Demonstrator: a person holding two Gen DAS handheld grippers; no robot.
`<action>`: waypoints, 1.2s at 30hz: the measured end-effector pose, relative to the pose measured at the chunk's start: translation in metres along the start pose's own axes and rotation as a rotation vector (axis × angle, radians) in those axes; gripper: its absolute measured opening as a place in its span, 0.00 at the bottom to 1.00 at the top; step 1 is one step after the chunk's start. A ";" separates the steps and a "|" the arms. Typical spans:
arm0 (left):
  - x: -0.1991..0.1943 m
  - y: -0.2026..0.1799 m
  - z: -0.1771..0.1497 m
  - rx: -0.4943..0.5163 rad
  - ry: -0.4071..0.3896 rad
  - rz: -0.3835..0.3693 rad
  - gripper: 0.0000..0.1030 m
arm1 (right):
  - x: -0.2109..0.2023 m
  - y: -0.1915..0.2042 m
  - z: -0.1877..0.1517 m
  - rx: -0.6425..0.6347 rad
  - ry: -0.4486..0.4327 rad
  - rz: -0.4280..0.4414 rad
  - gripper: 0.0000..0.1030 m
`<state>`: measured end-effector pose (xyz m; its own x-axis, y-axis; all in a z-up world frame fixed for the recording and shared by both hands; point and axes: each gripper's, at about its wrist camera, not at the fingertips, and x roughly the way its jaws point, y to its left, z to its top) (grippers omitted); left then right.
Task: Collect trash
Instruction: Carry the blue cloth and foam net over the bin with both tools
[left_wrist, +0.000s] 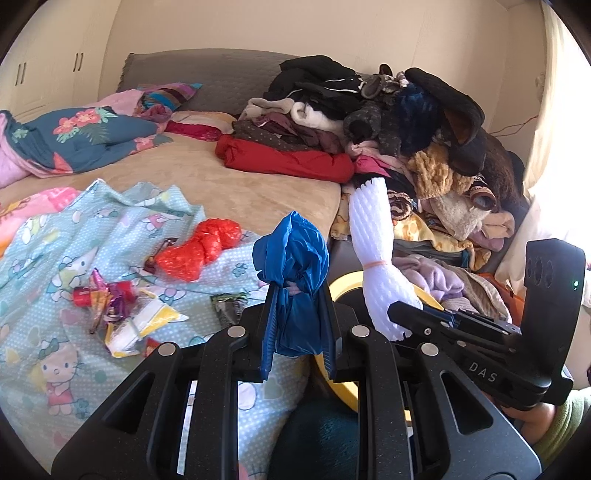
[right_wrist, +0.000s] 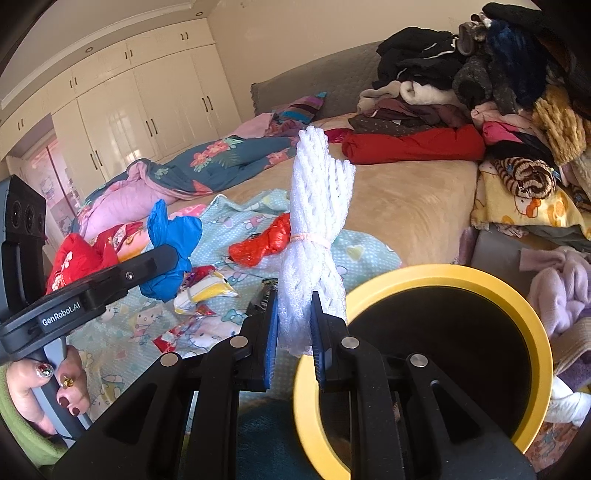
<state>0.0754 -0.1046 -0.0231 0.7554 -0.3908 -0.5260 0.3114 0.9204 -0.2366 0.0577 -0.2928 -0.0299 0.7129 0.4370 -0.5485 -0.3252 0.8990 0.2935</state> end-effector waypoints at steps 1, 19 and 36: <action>0.001 -0.002 0.000 0.003 0.001 -0.003 0.14 | -0.001 -0.002 -0.001 0.004 0.001 -0.002 0.15; 0.030 -0.041 -0.009 0.069 0.052 -0.072 0.14 | -0.017 -0.044 -0.015 0.074 0.001 -0.078 0.15; 0.057 -0.071 -0.029 0.121 0.128 -0.123 0.14 | -0.016 -0.089 -0.024 0.143 0.017 -0.148 0.15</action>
<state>0.0798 -0.1929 -0.0596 0.6303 -0.4922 -0.6003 0.4695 0.8576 -0.2103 0.0601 -0.3795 -0.0663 0.7355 0.3016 -0.6067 -0.1250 0.9405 0.3160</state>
